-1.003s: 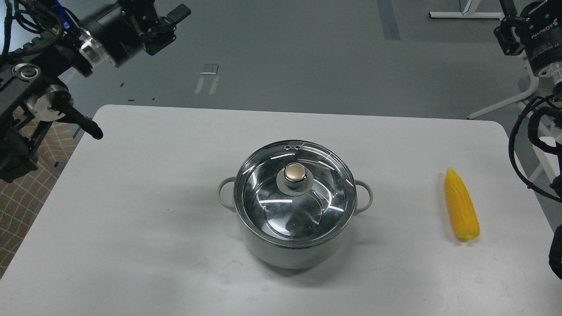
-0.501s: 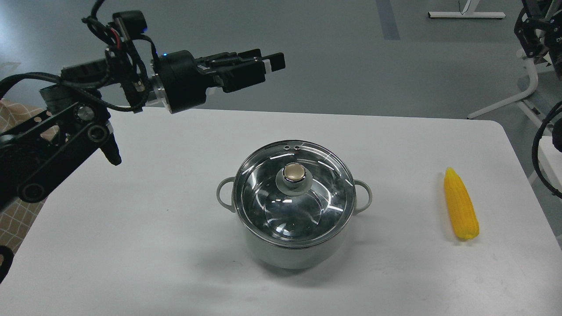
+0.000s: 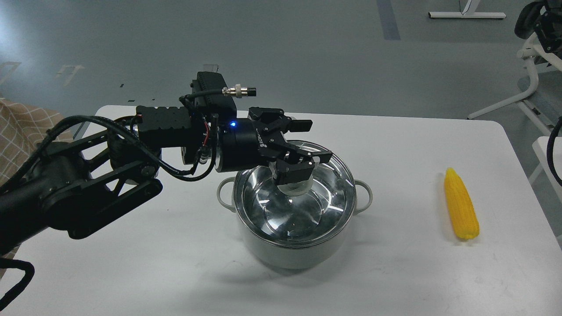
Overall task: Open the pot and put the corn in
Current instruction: 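Reach the left gripper over the pot toward the lid's brass knob, then close the left gripper on the brass knob of the glass lid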
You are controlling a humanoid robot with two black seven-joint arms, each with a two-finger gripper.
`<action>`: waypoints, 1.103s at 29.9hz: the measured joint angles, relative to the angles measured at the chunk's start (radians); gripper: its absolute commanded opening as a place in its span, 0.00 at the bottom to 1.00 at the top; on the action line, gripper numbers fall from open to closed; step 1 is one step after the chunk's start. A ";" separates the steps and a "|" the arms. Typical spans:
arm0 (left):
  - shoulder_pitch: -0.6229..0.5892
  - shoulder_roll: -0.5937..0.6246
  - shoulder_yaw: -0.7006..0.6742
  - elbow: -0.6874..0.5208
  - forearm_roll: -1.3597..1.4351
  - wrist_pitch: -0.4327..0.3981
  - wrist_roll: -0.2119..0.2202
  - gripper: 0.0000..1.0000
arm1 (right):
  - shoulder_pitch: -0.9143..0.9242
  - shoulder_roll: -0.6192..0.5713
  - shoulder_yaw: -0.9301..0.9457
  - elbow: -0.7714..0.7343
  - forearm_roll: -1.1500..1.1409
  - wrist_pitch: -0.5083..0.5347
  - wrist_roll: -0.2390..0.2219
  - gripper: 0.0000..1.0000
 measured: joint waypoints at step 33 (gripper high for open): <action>0.167 -0.017 0.014 0.073 0.124 0.105 0.005 0.33 | 0.002 -0.008 0.001 0.014 0.005 0.000 0.000 1.00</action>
